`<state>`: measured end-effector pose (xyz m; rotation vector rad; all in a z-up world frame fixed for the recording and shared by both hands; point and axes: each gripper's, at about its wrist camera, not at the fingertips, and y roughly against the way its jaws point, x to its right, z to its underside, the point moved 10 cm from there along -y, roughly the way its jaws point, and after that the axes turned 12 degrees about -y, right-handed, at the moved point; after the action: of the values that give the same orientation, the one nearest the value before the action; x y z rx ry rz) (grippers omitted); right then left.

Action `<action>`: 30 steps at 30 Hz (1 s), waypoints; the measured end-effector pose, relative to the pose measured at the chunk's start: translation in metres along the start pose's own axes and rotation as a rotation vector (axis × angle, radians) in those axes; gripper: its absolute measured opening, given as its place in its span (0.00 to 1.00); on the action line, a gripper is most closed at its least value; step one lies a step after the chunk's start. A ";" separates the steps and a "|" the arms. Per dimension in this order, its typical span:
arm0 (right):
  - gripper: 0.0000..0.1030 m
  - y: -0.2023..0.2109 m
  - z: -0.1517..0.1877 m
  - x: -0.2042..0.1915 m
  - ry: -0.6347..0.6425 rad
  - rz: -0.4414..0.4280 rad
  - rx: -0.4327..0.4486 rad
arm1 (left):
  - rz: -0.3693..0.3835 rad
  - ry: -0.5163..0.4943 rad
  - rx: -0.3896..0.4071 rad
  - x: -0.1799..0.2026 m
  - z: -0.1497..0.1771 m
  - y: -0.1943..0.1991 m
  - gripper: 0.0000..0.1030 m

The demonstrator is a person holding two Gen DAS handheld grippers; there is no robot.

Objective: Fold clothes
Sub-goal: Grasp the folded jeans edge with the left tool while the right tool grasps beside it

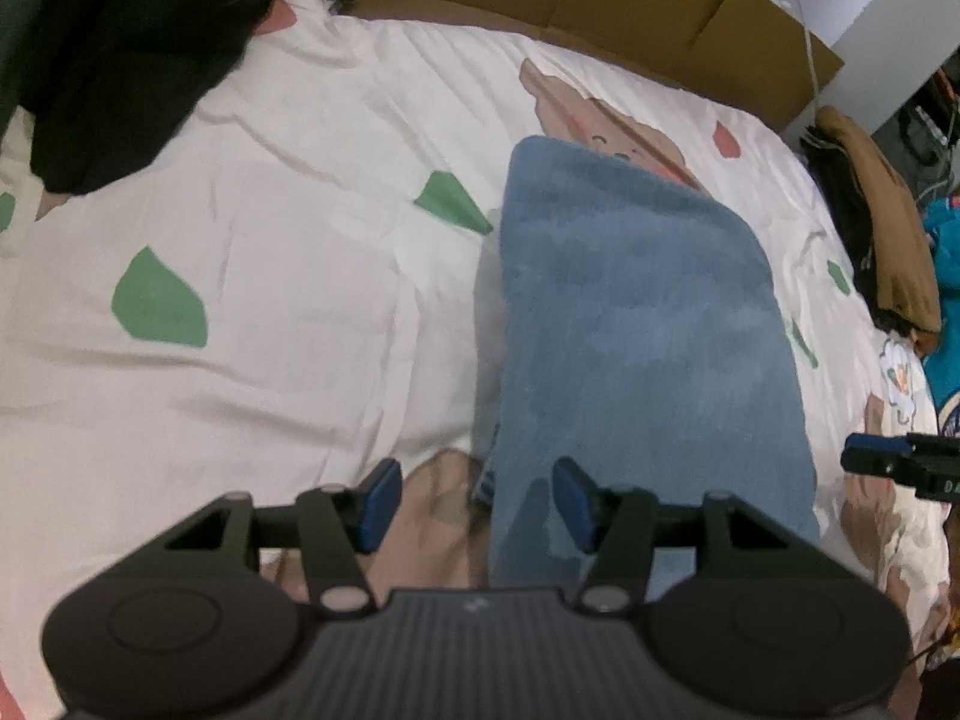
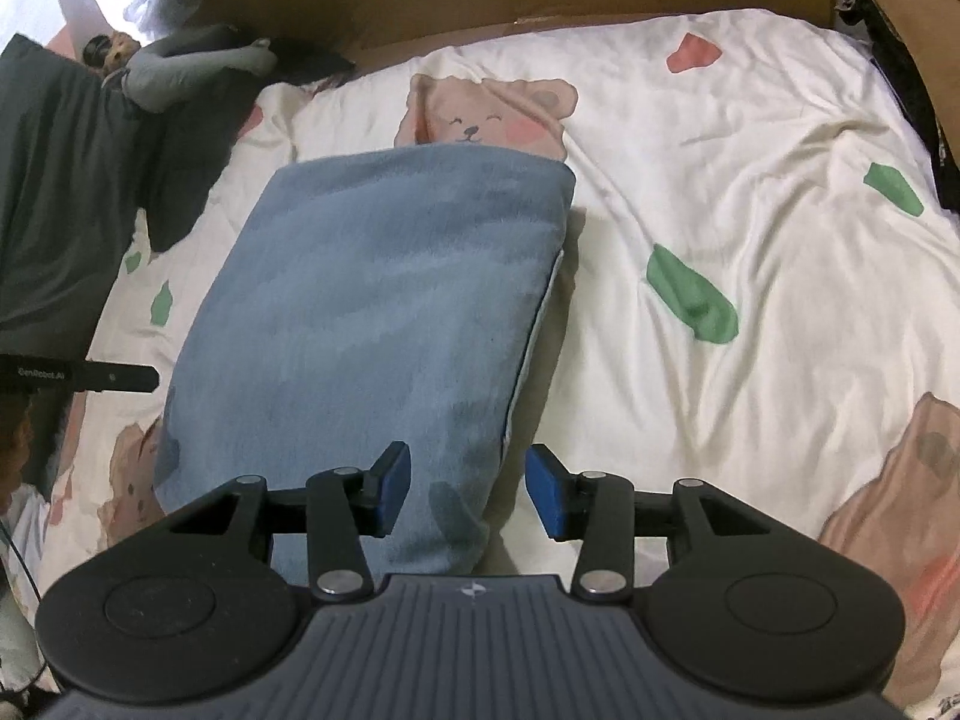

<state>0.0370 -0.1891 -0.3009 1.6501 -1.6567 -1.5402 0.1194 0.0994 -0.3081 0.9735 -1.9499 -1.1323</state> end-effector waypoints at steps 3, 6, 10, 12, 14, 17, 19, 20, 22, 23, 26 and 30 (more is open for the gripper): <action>0.49 -0.006 -0.007 -0.003 -0.019 -0.004 0.013 | -0.001 -0.002 0.002 0.004 -0.007 -0.005 0.60; 0.50 -0.014 -0.013 -0.004 -0.040 -0.006 0.021 | 0.008 0.003 0.004 0.007 -0.014 -0.012 0.60; 0.51 -0.024 -0.022 -0.002 -0.073 -0.002 0.030 | 0.015 -0.004 0.011 0.010 -0.023 -0.020 0.60; 0.51 -0.030 -0.026 -0.001 -0.086 -0.002 0.035 | 0.029 0.010 0.012 0.009 -0.028 -0.026 0.60; 0.51 -0.037 -0.030 -0.001 -0.096 0.001 0.035 | 0.043 0.028 0.012 0.008 -0.032 -0.033 0.60; 0.51 -0.047 -0.032 0.000 -0.114 0.011 0.025 | 0.061 0.059 0.009 0.006 -0.035 -0.044 0.60; 0.51 -0.054 -0.033 0.002 -0.139 0.013 0.020 | 0.093 0.092 0.005 0.005 -0.035 -0.051 0.60; 0.52 -0.057 -0.033 0.003 -0.152 0.011 0.018 | 0.107 0.109 0.006 0.005 -0.036 -0.054 0.60; 0.53 -0.064 -0.035 0.005 -0.168 0.002 0.017 | 0.135 0.145 0.010 0.003 -0.038 -0.059 0.62; 0.54 -0.068 -0.036 0.007 -0.173 0.002 0.017 | 0.138 0.159 0.014 0.001 -0.039 -0.061 0.65; 0.56 -0.079 -0.039 0.009 -0.205 -0.004 0.009 | 0.145 0.174 0.020 -0.002 -0.043 -0.065 0.67; 0.63 -0.087 -0.044 0.006 -0.229 -0.020 0.016 | 0.199 0.198 0.002 -0.001 -0.045 -0.075 0.74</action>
<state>0.1145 -0.1905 -0.3596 1.5502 -1.7735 -1.7867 0.1771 0.0561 -0.3575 0.8380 -1.8419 -0.8874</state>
